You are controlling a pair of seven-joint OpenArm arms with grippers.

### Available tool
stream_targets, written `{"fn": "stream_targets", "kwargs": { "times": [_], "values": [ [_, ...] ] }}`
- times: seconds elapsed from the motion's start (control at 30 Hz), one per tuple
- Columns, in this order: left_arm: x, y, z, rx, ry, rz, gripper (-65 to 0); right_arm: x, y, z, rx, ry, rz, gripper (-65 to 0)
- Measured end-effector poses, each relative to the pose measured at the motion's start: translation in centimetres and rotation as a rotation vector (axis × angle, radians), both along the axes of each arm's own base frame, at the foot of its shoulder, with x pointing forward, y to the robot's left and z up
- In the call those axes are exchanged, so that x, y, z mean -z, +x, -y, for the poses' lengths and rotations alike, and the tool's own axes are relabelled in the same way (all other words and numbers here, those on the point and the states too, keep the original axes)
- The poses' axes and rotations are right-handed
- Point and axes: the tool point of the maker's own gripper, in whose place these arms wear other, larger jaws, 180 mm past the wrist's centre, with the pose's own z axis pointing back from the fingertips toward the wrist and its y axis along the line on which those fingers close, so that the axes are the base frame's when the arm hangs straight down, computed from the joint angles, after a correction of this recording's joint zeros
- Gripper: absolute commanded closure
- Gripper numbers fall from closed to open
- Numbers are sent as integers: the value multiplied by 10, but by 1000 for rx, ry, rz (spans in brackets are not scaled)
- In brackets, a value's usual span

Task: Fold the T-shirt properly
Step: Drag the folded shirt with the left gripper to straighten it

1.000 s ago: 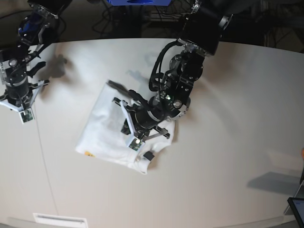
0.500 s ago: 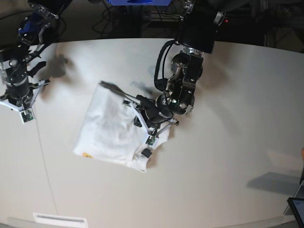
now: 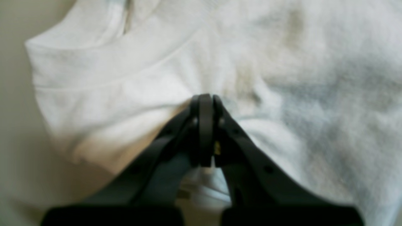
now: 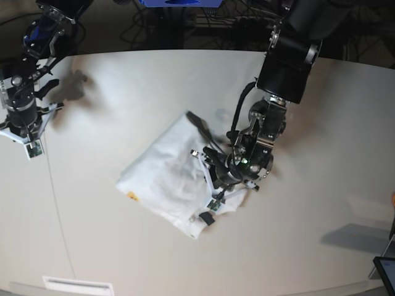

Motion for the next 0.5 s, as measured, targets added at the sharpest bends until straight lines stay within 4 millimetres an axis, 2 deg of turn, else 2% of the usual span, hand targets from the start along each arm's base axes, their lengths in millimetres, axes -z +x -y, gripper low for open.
{"fn": "stream_targets", "kwargs": {
  "times": [0.13,0.4,0.5],
  "values": [
    [3,20,3,70,116,57,0,0,0,0,-1,0,0,0],
    [5,59,4,83,181,118,0,1,-1,1,4,-1,-5,0],
    [3,70,11,101,210,153,0,0,1,-1,-1,3,1,0]
  ]
}}
